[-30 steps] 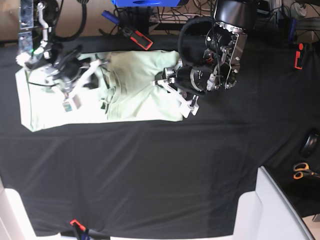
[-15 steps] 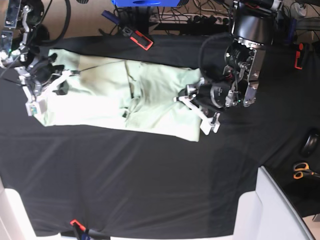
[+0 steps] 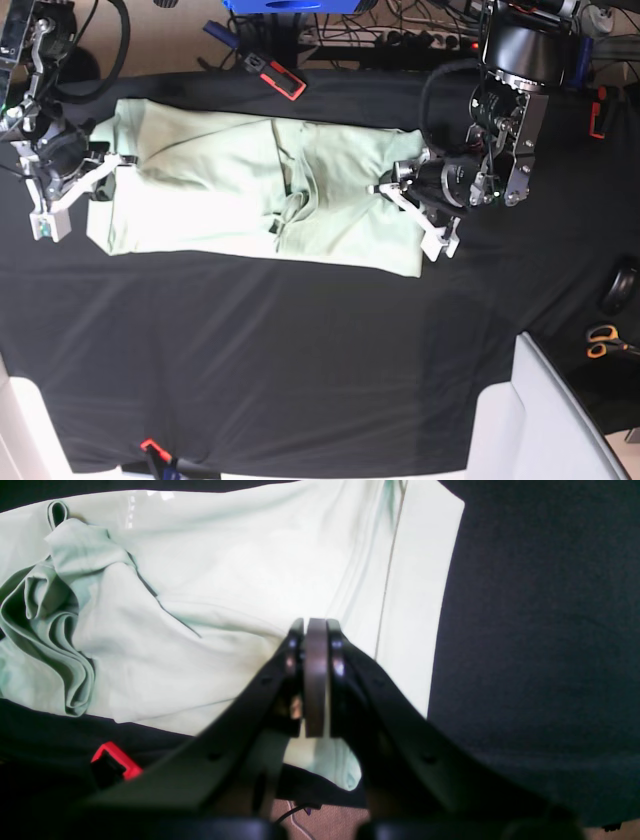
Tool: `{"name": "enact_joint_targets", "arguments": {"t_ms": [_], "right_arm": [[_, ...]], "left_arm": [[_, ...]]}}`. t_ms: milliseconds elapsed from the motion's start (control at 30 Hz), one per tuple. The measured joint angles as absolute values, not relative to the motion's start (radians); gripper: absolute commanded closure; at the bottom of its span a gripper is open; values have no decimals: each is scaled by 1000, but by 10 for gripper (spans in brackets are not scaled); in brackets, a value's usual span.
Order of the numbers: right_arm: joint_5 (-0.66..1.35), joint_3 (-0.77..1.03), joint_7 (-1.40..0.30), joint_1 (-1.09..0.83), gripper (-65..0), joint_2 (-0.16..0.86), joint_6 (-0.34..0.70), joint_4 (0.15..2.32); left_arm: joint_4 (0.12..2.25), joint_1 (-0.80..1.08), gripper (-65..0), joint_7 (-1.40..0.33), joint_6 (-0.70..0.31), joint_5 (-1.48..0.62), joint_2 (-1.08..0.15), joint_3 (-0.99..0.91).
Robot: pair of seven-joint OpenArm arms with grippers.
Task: Fold the T-shirt properly
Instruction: 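Grasp the shirt edge with the left gripper and pull it outward, then open the left gripper and retract it away from the shirt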
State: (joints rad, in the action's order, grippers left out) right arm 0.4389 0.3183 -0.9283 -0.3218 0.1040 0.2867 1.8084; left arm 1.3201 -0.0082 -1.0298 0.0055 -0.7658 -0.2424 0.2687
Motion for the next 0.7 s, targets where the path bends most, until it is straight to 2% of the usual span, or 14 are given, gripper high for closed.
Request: {"name": "enact_joint_targets", "arguments": {"t_ms": [67,200,533,700], "right_arm": [[439,319,-928,-322,-3,104,286,1808],[439,318,-928,-322,-3,103,286,1808],[439,321,-928,-321,-10,101,286,1808],[438,325,-922,-318,-16,99,286,1808]], "left_arm": [[1320,0,-208,-1035,7,-760,-242,234],[1335,17,-333,-1036,5,-767,-253,180],[1337,14,-428,-1047,10,-759,-406,151],[1409,80,-452,-1040,12,-754,-477,-49]]}}
